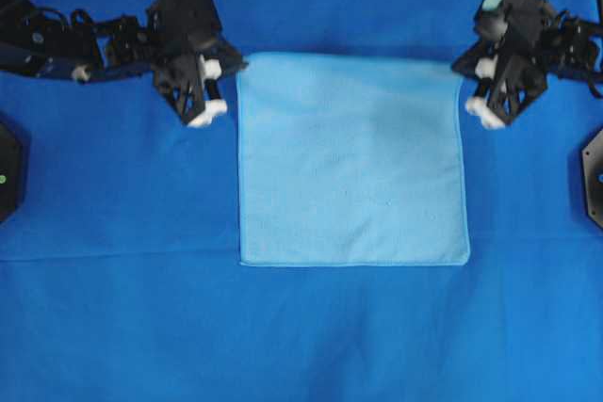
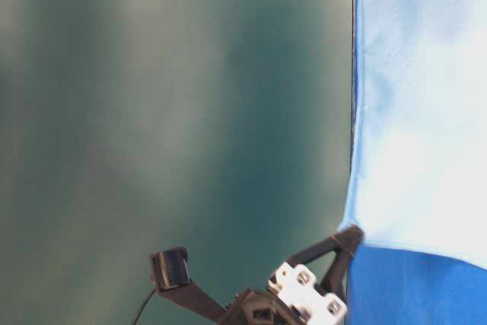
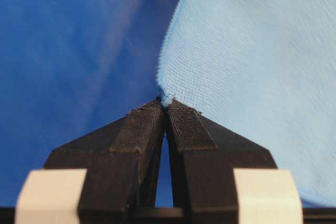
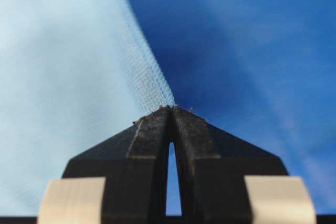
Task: Fold the light blue towel.
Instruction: 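Grasp the far left and far right corners with both grippers, then pull both held corners toward the near edge, folding the towel in half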
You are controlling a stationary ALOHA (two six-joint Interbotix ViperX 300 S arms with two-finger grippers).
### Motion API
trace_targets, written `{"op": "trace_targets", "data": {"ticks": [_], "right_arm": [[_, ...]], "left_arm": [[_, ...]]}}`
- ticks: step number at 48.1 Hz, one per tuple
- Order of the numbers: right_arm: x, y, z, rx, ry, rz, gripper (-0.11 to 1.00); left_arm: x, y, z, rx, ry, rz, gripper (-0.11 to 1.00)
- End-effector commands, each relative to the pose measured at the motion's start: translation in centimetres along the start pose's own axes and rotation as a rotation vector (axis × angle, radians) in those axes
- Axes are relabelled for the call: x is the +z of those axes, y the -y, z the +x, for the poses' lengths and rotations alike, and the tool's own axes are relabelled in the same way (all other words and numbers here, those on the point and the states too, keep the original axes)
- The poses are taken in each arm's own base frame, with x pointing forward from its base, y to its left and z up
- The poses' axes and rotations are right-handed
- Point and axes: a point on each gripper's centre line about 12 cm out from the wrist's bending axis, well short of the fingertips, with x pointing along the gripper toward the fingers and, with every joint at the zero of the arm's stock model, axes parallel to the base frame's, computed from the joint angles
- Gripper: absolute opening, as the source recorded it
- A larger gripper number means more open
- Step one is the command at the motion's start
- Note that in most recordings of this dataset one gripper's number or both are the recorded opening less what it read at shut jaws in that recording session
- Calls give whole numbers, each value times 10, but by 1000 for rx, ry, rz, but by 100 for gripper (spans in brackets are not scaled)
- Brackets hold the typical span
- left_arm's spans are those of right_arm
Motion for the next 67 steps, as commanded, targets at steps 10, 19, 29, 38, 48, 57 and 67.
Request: {"op": "trace_targets", "data": {"ticks": [10,19,29,38,48,57,67], "right_arm": [[-17,-53,-24,147,-32,4,2],[-35,-83,-32,221,-104,15,2],[-50,-109,-36,278,-164,23,2],[-62,-136,-40,332,-212,23,3],[-69,-160,-41,373,-245,26,3],[-70,-167,-32,359,-267,13,3],[-64,-175,-30,404,-220,25,3]], "left_arm": [[-4,63,-8,-141,-44,119,1],[-15,101,-11,-225,-66,196,1],[-29,141,-8,-306,-82,262,1],[-34,168,-10,-360,-85,304,1],[-38,178,-13,-383,-91,320,1],[-38,178,-13,-383,-91,319,1],[-39,178,-13,-383,-93,318,1]]}}
